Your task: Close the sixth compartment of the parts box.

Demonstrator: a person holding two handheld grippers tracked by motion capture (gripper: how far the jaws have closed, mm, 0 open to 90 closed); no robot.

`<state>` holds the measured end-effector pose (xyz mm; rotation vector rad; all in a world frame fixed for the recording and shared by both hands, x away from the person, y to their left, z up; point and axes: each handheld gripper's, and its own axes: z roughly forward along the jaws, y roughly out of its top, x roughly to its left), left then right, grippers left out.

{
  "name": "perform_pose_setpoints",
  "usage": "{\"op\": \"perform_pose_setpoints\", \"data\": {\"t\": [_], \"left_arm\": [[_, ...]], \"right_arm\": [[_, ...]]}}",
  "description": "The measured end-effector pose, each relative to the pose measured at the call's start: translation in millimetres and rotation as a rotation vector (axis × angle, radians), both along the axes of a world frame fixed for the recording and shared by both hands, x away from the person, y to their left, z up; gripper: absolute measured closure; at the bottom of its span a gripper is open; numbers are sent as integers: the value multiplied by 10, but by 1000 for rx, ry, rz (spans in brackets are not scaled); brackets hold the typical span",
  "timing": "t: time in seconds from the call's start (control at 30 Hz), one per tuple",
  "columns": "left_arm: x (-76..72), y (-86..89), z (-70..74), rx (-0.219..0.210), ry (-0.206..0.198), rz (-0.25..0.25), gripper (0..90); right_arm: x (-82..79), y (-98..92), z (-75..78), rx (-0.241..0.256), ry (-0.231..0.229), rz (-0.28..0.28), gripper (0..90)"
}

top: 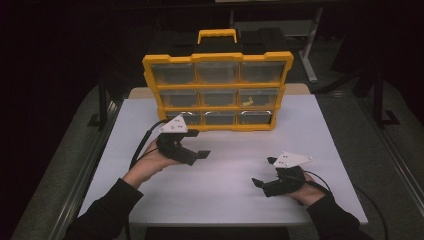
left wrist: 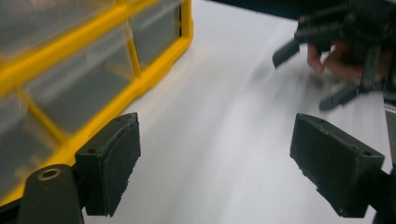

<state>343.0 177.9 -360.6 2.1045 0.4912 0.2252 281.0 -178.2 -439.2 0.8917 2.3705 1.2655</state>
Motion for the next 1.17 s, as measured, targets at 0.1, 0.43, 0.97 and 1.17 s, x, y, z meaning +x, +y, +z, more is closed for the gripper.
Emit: {"op": "perform_pose_setpoints", "data": {"t": [0.1,0.43,0.97,1.17], "left_arm": [[-62,123,-79,-4,6,16,131],[-224,494,-310,-26,22,95,51],[-393,804,-619,7,46,130,0],[-388,814,-637,17,44,131,0]], "right_arm": [[-2,4,-2,-1,2,0,86],[3,4,-7,-8,3,-6,86],[5,-9,0,-10,0,-14,86],[2,-11,1,-9,-2,-11,86]]}}
